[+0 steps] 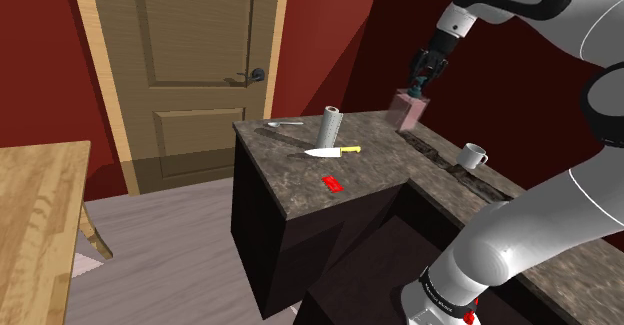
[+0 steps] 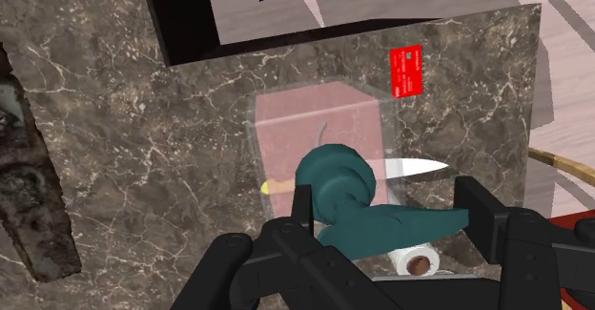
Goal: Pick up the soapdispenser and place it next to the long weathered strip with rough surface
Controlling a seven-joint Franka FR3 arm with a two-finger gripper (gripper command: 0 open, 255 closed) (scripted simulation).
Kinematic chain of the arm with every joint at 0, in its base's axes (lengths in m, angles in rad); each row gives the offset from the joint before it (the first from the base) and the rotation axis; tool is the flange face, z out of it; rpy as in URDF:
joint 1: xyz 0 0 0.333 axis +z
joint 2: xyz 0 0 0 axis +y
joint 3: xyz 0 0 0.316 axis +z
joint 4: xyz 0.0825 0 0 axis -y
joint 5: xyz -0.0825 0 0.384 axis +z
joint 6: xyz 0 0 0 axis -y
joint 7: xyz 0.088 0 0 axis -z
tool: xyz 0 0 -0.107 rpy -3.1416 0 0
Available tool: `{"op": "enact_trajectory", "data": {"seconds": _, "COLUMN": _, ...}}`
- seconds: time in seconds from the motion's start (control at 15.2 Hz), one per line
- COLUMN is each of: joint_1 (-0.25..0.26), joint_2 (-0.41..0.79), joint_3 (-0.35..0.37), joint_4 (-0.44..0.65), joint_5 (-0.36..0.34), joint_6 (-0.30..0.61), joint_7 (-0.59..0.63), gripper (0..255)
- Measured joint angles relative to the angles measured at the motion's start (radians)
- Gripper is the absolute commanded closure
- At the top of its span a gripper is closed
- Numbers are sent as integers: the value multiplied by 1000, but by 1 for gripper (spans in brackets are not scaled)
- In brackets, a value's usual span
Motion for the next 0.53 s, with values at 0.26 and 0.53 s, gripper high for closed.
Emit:
{"op": "enact_trajectory", "data": {"seconds": 0.26, "joint_1": -32, "joint_2": -26, "joint_3": -55, "joint_4": 0, "joint_5": -26, "joint_6": -29, "joint_7": -82, "gripper": 255}}
{"op": "enact_trajectory", "data": {"seconds": 0.53, "joint_1": -65, "joint_2": -67, "joint_3": -106, "joint_4": -25, "joint_5": -60, "joint_6": -43, "joint_7": -162, "gripper": 255}}
